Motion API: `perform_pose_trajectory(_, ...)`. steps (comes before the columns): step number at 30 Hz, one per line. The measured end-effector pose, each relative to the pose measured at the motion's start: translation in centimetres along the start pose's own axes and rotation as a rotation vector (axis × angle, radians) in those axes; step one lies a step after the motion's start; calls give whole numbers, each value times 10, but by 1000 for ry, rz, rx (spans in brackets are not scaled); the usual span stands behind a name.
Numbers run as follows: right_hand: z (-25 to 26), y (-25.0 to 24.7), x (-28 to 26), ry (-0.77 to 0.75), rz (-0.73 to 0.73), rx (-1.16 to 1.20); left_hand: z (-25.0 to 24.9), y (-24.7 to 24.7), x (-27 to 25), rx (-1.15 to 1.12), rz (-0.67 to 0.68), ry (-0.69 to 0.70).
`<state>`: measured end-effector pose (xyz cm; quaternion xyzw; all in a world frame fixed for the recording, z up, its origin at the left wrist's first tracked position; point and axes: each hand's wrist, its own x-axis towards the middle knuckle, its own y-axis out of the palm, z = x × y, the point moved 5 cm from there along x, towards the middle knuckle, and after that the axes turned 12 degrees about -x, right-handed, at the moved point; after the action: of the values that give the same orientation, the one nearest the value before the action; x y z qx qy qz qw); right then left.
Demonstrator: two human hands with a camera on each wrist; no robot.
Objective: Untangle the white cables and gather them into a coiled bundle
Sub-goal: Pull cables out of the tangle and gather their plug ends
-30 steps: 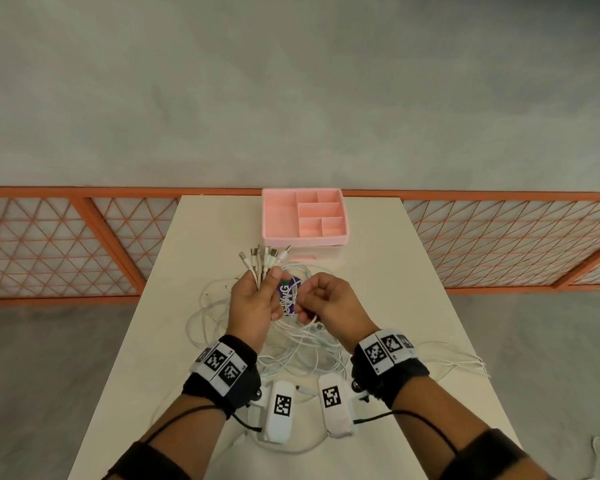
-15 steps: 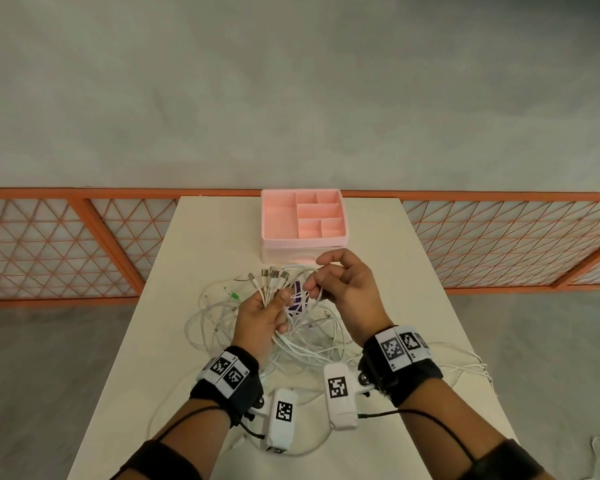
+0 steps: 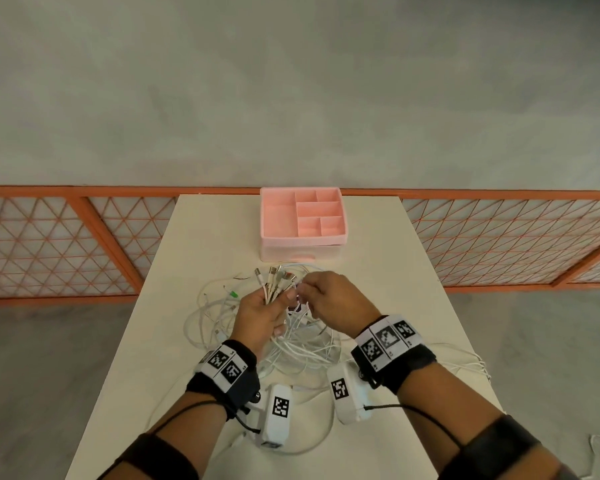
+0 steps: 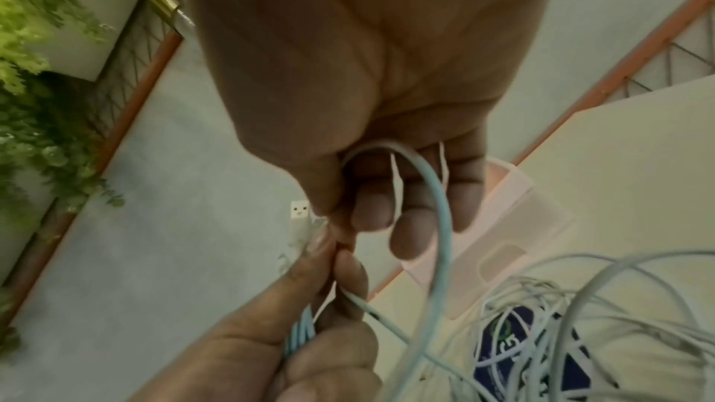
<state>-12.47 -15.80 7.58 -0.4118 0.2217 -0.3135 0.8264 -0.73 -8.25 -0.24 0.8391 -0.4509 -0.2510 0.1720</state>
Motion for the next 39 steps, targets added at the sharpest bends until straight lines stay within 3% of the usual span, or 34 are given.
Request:
perform_pose_trajectory(2, 2, -7, 3, -18, -82, 107, -6, 5, 2, -55, 25, 21)
perform_pose_trajectory(6, 1, -26, 4, 33, -315, 540, -15, 15, 9, -31, 71, 50)
perform_pose_trajectory(10, 1, -54, -1, 19, -508, 920, -7, 3, 11, 9, -7, 38)
perform_pose_trajectory(12, -4, -58, -1, 34, -534, 983, -1, -4, 12, -3, -57, 26)
perform_pose_trajectory(15, -23, -48, 5, 193, -456, 730, 3, -13, 15, 0, -131, 28)
perform_pose_trajectory(18, -49, -37, 11, 354, -230, 88, 7, -21, 15, 88, -162, 21)
perform_pose_trajectory(20, -48, -29, 9, 296, -137, -248, 8, -16, 13, 182, -127, 26)
perform_pose_trajectory(23, -22, -7, 6, 67, -72, -491, 5, -3, 14, 251, -91, 57)
perform_pose_trajectory(26, -14, 9, 10, 33, -17, -454, 0, 7, 16, 223, -65, 69)
perform_pose_trajectory(28, -15, 7, 14, 19, -69, -337, -2, 7, 15, 165, -65, 62)
perform_pose_trajectory(33, -5, -3, 16, -169, -189, -331, 0, 3, 13, 26, -41, 30)
perform_pose_trajectory(36, 2, -21, 13, -181, -357, -165, 4, -5, 14, 32, -40, -15)
perform_pose_trajectory(39, 9, -58, 5, -103, -587, 164, 17, -23, 14, 60, -87, -65)
